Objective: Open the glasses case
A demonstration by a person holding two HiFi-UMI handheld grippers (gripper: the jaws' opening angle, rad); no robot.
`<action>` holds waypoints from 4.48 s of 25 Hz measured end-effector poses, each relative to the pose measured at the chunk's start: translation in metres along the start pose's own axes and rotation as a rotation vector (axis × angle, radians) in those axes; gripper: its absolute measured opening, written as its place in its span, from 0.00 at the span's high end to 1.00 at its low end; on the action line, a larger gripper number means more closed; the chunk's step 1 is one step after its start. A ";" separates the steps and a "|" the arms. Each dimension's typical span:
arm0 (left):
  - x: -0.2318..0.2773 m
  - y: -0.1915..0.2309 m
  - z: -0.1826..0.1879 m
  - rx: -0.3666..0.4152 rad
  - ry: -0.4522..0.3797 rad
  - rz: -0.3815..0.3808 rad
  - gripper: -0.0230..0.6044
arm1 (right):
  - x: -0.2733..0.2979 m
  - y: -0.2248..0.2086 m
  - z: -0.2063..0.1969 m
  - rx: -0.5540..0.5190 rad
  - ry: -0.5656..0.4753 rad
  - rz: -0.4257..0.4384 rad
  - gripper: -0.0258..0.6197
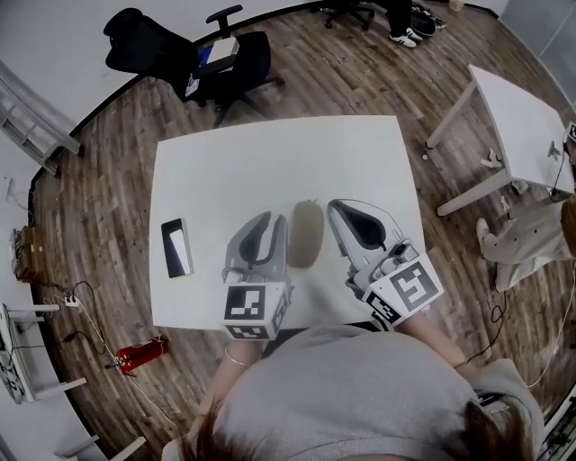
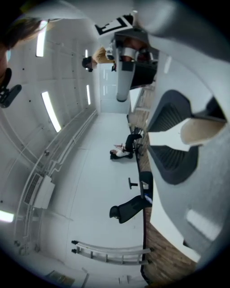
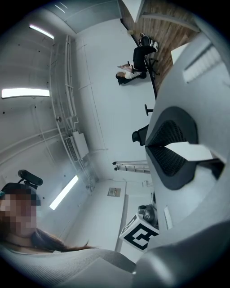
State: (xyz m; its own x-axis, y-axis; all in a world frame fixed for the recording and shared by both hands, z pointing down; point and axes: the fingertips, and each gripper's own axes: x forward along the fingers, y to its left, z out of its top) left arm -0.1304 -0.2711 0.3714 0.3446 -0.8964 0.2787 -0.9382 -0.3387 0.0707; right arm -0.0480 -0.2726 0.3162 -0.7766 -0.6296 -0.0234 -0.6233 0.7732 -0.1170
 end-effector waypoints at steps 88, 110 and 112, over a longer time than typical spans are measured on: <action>0.007 -0.094 0.015 -0.254 -0.166 -0.914 0.48 | 0.025 -0.011 0.031 0.438 0.116 0.772 0.94; 0.017 -0.066 0.030 -0.523 -0.215 -0.901 0.48 | 0.012 -0.037 -0.005 0.540 0.073 0.582 0.94; 0.020 -0.064 0.032 -0.532 -0.208 -0.895 0.48 | 0.011 -0.037 -0.009 0.542 0.072 0.563 0.94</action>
State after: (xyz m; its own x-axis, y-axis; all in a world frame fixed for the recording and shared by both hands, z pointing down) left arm -0.0626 -0.2763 0.3416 0.8676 -0.4310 -0.2480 -0.2161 -0.7759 0.5927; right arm -0.0340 -0.3071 0.3288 -0.9780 -0.1327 -0.1607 -0.0165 0.8178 -0.5753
